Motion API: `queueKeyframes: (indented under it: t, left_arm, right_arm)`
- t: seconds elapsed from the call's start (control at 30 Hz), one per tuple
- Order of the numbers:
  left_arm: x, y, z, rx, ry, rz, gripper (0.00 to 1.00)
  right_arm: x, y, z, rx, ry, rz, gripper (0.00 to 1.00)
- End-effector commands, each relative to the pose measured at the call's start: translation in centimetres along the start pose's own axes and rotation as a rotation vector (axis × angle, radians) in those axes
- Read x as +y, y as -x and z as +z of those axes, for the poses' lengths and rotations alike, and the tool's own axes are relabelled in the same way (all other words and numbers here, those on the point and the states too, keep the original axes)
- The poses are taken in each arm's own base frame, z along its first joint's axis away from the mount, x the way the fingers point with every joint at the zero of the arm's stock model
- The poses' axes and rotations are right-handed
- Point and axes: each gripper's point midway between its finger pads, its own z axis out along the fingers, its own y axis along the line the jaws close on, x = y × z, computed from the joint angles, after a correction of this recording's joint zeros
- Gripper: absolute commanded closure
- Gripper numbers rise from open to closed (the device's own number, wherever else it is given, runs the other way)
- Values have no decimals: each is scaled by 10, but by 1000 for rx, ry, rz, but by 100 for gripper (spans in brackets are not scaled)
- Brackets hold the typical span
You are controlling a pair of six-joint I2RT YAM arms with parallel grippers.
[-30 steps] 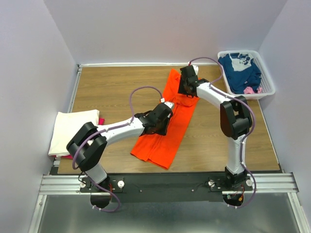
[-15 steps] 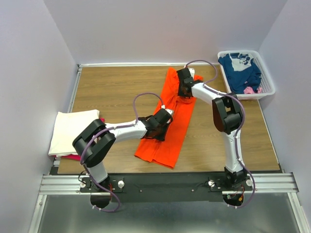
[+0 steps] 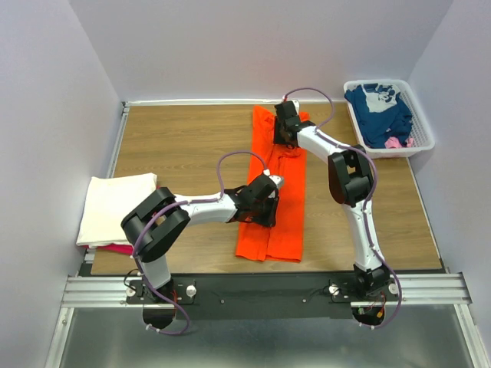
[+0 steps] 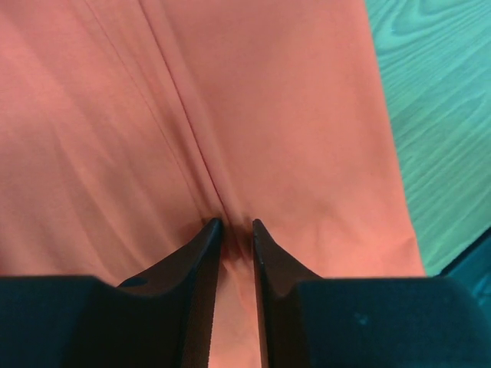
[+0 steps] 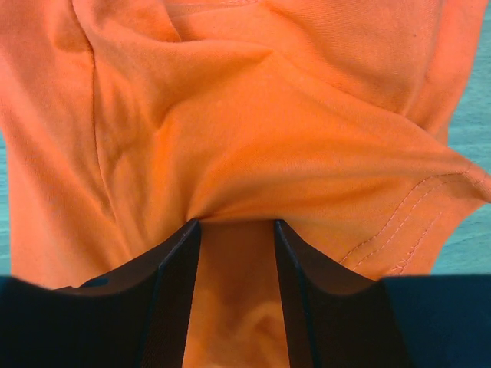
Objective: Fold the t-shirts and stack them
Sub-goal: Fold the tshirt
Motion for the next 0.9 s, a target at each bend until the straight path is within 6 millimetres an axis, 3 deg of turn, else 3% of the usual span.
queueKeyframes:
  t: [0.0,0.13,0.17,0.27,0.37,0.4,0.5,0.53,0.67,0.87]
  left_arm:
    - [-14,-11,-1,60,-62,-20,67]
    - [-27,31,-19,-29,-114,-19,64]
    - [-26,41,-24,-50,-116,-22,63]
    - [-22,81,-46,-149,-116,-52,63]
    - [3,119,-63,-251,-82,-121,65]
    - [20,133,-68,-289,-58,-155,65]
    - [42,171,-78,-379,-12,-189,65]
    - [50,191,-87,-421,-5,-200,65]
    - [67,223,-81,-451,11,-192,66]
    - [85,235,-43,-413,27,-201,67]
  right_arm:
    - [-3,-12,4,43,18,-22,48]
    - [-3,15,-20,-10,29,-10,44]
    - [-2,31,-34,-43,41,3,43]
    - [-6,49,-56,-80,50,28,42]
    - [-8,48,-68,-81,51,45,43]
    - [-9,52,-74,-91,55,52,44]
    - [-16,40,-77,-70,28,67,45]
    - [-19,37,-77,-65,18,70,47]
    - [-26,16,-72,-26,-12,73,57]
    - [-30,-5,-65,16,-30,87,62]
